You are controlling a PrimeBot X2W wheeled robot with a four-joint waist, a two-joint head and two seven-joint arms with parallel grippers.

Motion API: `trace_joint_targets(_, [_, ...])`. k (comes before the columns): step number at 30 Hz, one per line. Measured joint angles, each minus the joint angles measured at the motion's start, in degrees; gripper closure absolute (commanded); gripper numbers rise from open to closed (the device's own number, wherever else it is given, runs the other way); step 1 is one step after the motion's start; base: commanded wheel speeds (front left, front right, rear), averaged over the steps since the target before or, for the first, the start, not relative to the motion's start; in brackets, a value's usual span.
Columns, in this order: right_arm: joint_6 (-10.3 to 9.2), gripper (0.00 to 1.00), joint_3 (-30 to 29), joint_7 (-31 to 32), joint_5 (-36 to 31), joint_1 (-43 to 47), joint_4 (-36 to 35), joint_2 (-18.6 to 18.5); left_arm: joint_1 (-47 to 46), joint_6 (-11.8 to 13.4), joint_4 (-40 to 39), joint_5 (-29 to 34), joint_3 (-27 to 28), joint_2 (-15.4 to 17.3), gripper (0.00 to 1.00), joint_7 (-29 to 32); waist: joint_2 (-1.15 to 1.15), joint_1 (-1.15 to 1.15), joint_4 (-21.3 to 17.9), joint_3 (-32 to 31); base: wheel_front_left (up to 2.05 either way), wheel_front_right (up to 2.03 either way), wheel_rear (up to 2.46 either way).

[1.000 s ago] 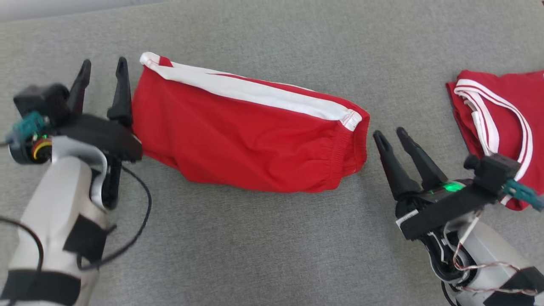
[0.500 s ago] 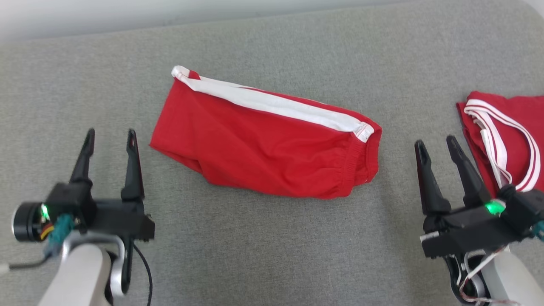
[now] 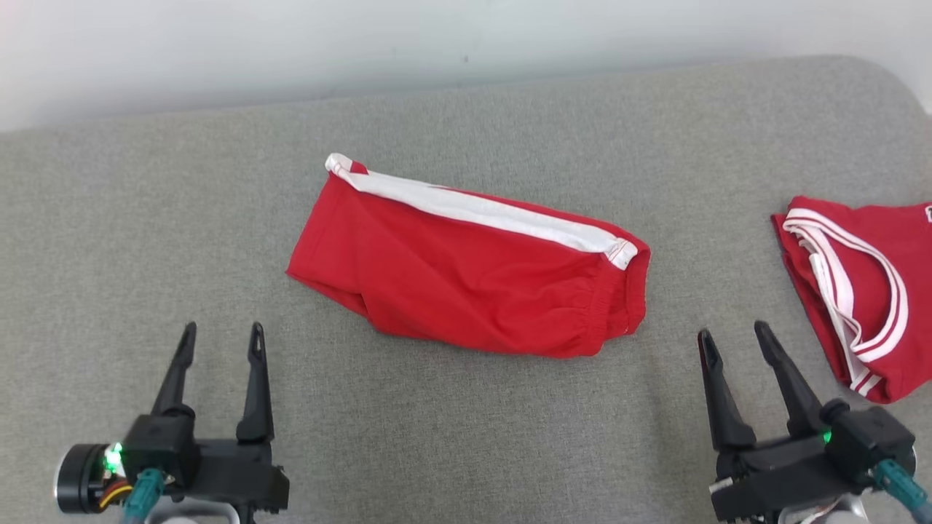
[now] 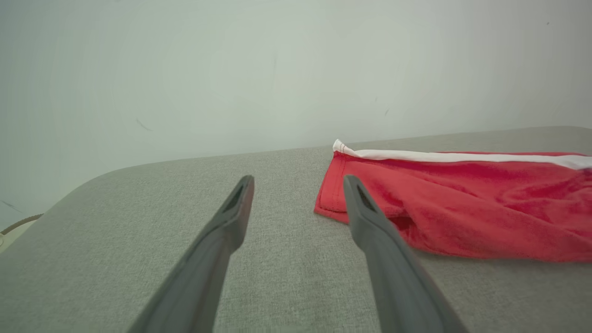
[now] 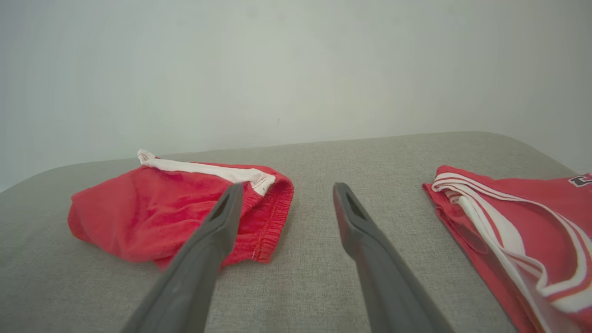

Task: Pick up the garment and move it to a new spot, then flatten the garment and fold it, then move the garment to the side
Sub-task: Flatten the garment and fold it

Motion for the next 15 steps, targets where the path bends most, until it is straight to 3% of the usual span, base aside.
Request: trace_joint_targets(15, [0.0, 0.0, 0.0, 0.1, -0.9, 3.1, 0.3, 0.5, 1.1, -0.3, 0.0, 0.6, -1.9, 0.8, 0.0, 1.7, 0.0, 0.01, 0.7, -2.4, 0.0, 0.0, 0.0])
